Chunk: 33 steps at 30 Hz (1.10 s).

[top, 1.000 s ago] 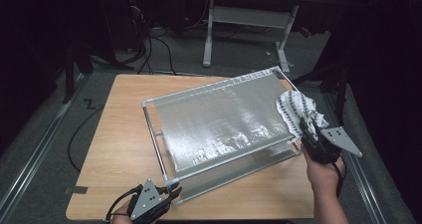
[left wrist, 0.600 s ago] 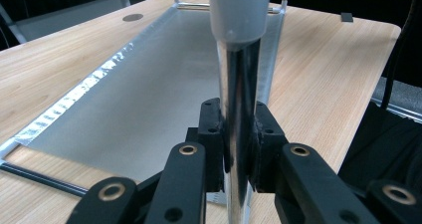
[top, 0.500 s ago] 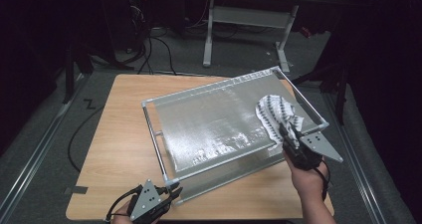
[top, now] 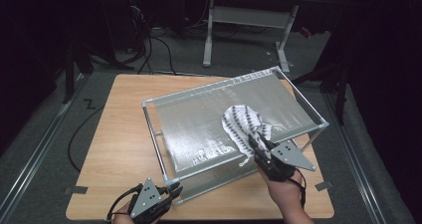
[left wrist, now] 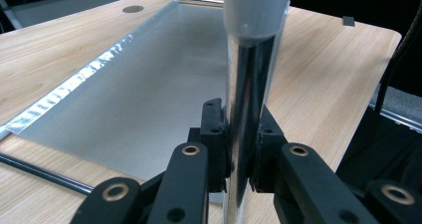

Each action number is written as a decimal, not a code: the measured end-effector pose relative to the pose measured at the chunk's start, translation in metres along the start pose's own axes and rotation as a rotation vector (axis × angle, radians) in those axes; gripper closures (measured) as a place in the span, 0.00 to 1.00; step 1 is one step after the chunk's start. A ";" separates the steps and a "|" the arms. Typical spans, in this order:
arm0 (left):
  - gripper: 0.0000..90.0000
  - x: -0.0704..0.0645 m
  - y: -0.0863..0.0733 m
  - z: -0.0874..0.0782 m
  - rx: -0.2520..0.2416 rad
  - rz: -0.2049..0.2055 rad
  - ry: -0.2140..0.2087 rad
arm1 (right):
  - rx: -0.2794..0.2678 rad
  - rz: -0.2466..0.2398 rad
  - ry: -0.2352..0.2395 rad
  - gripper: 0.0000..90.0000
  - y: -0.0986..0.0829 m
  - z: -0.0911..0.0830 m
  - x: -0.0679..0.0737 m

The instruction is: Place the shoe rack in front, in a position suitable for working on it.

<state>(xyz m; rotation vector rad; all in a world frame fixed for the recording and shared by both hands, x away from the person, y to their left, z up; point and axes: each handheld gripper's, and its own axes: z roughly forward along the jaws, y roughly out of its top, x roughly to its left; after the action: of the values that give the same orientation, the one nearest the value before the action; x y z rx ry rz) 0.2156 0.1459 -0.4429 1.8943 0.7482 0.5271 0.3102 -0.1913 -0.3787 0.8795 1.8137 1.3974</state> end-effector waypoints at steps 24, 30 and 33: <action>0.89 0.000 0.000 0.000 0.003 0.012 0.003 | -0.032 -0.119 0.329 0.84 0.019 0.013 0.129; 0.89 -0.001 0.000 0.000 0.003 0.016 0.001 | -0.048 -0.160 0.365 0.84 0.021 0.009 0.145; 0.89 -0.001 0.000 0.000 0.006 0.017 0.003 | -0.048 -0.169 0.364 0.84 0.021 0.009 0.144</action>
<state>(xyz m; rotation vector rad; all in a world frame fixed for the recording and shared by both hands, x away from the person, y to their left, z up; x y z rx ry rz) 0.2149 0.1450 -0.4430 1.9070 0.7368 0.5392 0.2417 -0.0628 -0.3758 0.4533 2.0565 1.5581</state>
